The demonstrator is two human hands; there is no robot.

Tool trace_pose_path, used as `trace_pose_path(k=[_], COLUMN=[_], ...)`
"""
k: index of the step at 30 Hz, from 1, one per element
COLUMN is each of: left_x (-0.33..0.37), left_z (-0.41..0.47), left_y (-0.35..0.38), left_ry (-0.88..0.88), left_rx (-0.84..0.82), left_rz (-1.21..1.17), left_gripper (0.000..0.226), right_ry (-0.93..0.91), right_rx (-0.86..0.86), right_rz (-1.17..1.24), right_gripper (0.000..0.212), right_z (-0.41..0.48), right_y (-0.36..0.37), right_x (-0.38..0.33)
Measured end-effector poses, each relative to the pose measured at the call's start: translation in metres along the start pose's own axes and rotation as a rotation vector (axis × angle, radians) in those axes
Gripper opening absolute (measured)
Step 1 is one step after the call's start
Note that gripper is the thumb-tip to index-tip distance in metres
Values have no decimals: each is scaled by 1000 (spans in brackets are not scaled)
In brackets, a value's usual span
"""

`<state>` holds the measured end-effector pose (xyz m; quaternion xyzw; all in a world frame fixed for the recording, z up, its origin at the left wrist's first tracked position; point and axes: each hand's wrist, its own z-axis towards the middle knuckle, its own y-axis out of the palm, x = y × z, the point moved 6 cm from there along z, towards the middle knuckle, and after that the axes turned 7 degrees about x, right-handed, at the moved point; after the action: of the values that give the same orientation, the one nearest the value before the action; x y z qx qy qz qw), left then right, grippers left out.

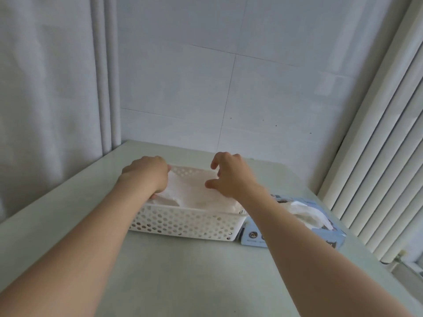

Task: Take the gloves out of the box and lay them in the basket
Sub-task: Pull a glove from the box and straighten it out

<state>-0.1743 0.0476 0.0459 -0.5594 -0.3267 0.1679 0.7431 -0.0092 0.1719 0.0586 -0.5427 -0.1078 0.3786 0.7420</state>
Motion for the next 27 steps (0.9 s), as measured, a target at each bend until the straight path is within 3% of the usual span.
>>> trace_pose_path(k=[2, 4, 7, 10, 13, 22, 27], left_x=[2, 5, 15, 28, 37, 54, 58], left_z=[-2, -3, -4, -10, -26, -37, -33], left_y=[-4, -9, -17, -6, 8, 21, 13], left_ry=[-5, 5, 102, 270, 322, 344, 353], left_rx=[28, 64, 100, -102, -349, -443, -283], left_rz=[98, 160, 240, 191, 165, 240, 345], left_gripper=[28, 33, 43, 44, 62, 68, 59], right_ry=[-130, -199, -120, -107, -106, -113, -107], right_rx=[56, 5, -325, -505, -618, -526, -518], right_rz=[-96, -28, -19, -243, -265, -302, -159], right_gripper=[35, 24, 55, 78, 69, 37, 41], right_z=[-2, -5, -11, -19, -27, -32, -38], right_y=[-5, -14, -23, -35, -30, 17, -3], right_x=[-9, -18, -22, -20, -16, -8, -4])
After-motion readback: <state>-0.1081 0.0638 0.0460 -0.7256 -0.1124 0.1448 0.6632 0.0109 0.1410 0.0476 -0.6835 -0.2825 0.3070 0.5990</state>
